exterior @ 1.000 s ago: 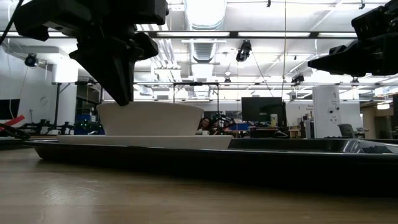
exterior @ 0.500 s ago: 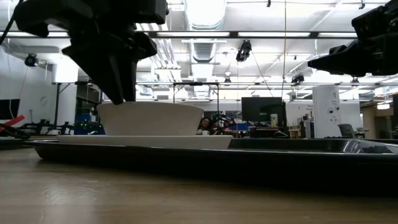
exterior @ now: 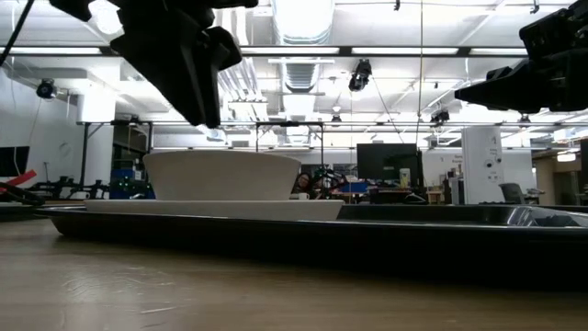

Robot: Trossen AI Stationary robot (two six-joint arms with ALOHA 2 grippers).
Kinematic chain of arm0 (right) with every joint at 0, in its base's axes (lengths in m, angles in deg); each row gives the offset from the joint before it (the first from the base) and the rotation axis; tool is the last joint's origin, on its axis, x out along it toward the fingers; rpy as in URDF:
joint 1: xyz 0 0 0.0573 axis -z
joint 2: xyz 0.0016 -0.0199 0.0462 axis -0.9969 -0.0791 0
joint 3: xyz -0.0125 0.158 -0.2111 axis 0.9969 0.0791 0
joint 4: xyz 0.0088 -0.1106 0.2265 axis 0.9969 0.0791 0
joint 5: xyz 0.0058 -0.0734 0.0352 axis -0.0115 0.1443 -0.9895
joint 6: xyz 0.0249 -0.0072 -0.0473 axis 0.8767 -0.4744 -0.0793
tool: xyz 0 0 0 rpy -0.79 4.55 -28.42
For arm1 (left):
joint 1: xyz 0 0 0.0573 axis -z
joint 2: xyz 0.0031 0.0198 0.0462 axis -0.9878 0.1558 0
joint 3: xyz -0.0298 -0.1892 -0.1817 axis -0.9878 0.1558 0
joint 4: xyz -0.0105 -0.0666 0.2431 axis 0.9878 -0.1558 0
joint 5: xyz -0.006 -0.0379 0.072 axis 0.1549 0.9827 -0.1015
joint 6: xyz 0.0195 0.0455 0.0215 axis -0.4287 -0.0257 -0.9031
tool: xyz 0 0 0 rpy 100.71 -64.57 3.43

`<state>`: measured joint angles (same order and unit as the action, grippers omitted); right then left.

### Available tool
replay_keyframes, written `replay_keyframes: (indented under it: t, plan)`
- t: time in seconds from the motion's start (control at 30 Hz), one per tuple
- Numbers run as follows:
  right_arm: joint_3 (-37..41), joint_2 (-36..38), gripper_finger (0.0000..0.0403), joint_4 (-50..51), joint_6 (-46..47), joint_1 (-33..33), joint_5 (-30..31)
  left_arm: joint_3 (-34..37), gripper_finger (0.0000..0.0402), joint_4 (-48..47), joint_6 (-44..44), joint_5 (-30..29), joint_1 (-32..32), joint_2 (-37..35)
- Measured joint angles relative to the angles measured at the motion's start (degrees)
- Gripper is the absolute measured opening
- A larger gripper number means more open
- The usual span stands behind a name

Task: Set up tray
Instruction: Put the gray napkin on the black serving tray to the right of the white plate

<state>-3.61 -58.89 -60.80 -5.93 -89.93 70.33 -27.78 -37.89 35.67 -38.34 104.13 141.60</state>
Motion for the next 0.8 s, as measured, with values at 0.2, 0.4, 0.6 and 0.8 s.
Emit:
replay_keyframes:
  t: [0.2,0.4,0.6,0.8]
  plan:
    - [0.0,0.0,0.0068,0.0,0.0,0.0,0.0,-2.6,0.0112,-2.6,-10.6,-0.2,-0.4,-0.2]
    - [0.0,0.0,0.0068,0.0,0.0,0.0,0.0,-3.5,0.0112,-4.1,-11.7,-0.2,-0.3,-0.5]
    - [0.0,0.0,0.0068,0.0,0.0,0.0,0.0,-0.6,0.0112,-1.4,-13.5,1.7,-0.3,-4.5]
    - [0.0,0.0,0.0068,0.0,0.0,0.0,0.0,7.0,0.0112,7.9,-18.8,10.0,-0.3,-13.1]
